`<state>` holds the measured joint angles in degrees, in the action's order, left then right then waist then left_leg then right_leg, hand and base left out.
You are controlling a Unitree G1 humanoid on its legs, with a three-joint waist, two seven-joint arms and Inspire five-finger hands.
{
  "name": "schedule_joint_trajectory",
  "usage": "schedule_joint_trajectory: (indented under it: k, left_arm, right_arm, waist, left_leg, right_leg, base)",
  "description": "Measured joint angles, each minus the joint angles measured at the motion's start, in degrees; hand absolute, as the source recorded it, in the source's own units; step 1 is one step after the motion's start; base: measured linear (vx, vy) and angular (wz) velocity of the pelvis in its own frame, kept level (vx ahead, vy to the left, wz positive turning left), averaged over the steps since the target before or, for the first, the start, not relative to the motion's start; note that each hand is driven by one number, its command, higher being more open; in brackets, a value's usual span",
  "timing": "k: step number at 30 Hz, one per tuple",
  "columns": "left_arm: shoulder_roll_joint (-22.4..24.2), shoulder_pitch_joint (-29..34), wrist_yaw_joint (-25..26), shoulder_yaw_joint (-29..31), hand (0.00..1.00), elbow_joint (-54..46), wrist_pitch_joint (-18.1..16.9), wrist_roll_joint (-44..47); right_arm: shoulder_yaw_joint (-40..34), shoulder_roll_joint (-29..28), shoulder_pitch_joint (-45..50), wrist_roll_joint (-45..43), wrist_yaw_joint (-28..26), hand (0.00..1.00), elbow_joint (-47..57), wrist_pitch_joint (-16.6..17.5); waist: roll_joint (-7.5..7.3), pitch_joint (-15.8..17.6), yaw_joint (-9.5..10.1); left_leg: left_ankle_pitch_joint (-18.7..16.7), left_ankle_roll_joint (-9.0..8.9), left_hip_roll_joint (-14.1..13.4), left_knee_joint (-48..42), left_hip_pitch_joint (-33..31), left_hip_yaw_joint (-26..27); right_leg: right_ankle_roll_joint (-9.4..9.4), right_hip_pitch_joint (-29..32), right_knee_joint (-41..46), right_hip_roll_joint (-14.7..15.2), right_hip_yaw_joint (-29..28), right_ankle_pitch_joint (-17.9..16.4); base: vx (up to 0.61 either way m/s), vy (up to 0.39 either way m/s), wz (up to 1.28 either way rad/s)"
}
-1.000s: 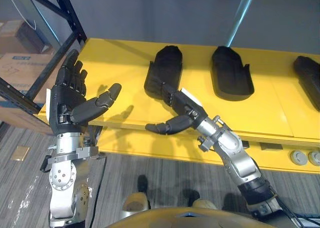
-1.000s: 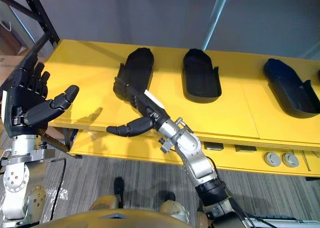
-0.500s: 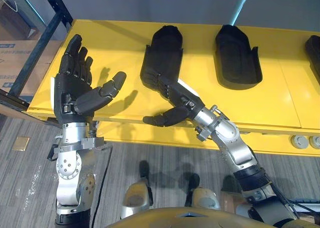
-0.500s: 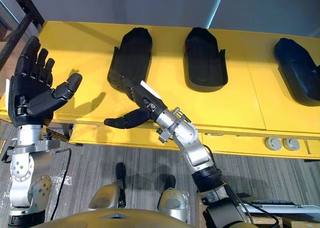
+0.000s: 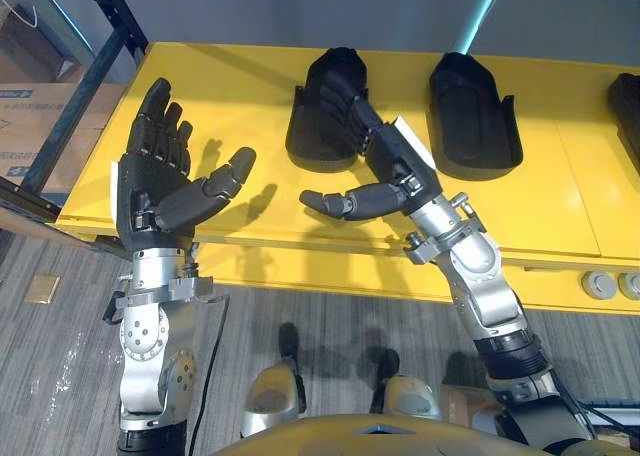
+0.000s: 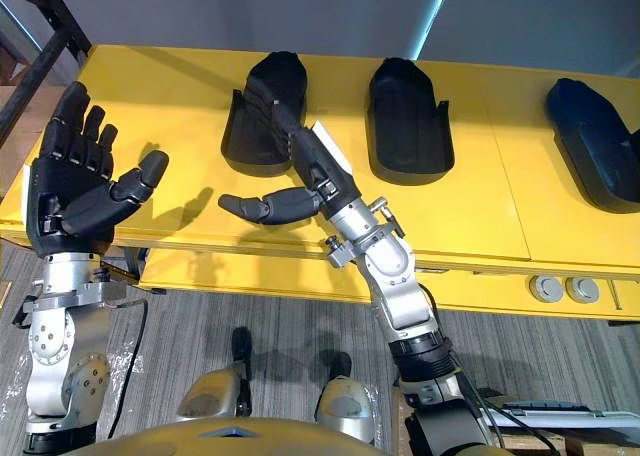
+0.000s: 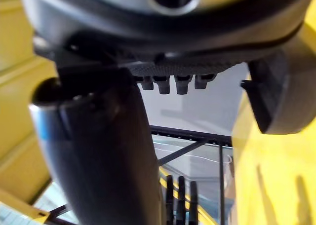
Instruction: Walk over and take three plastic housings, then place them on the shelf
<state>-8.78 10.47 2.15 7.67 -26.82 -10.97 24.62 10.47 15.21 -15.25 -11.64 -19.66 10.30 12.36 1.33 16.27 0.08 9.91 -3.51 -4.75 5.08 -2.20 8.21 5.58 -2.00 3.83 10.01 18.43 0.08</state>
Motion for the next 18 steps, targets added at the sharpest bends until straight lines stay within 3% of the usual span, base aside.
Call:
schedule_joint_trajectory:
  k: [9, 15, 18]
  left_arm:
    - [0.01, 1.53, -0.81, 0.02, 1.0, -0.06, 1.42, -0.26]
    - [0.46, 3.8, -0.94, 0.0, 1.0, -0.41, 1.42, -0.24]
    - [1.86, 5.76, -1.07, 0.0, 1.0, -0.42, 1.28, 0.07]
  right_arm:
    - [-0.28, -0.31, 6.17, -3.05, -4.48, 1.0, 13.38, 0.59]
    - [-1.98, -0.48, 15.26, 0.2, 4.76, 1.0, 14.33, -1.65]
    - [-7.96, -2.52, 20.12, 1.38, 10.32, 1.0, 14.33, -0.71]
  waist:
    - [-0.13, -0.19, -0.24]
    - [-0.2, -1.0, -0.31]
    - [-0.69, -2.69, -0.48]
  left_leg:
    - [-0.71, -0.17, -0.07, 0.02, 1.67, 1.07]
    - [-1.24, -0.11, -0.06, 0.03, 1.74, 2.36]
    - [-1.46, 0.15, -0.01, 0.02, 1.75, 3.14]
  right_leg:
    - [0.19, -1.58, -1.1, -0.13, -0.55, 0.15]
    - [0.62, -1.54, -2.32, -0.2, -1.46, 0.56]
    - [0.64, -1.56, -3.45, -0.23, -2.06, 1.0]
  base:
    - [0.01, -0.007, -0.05]
    - [0.02, -0.005, -0.09]
    - [0.05, -0.005, -0.12]
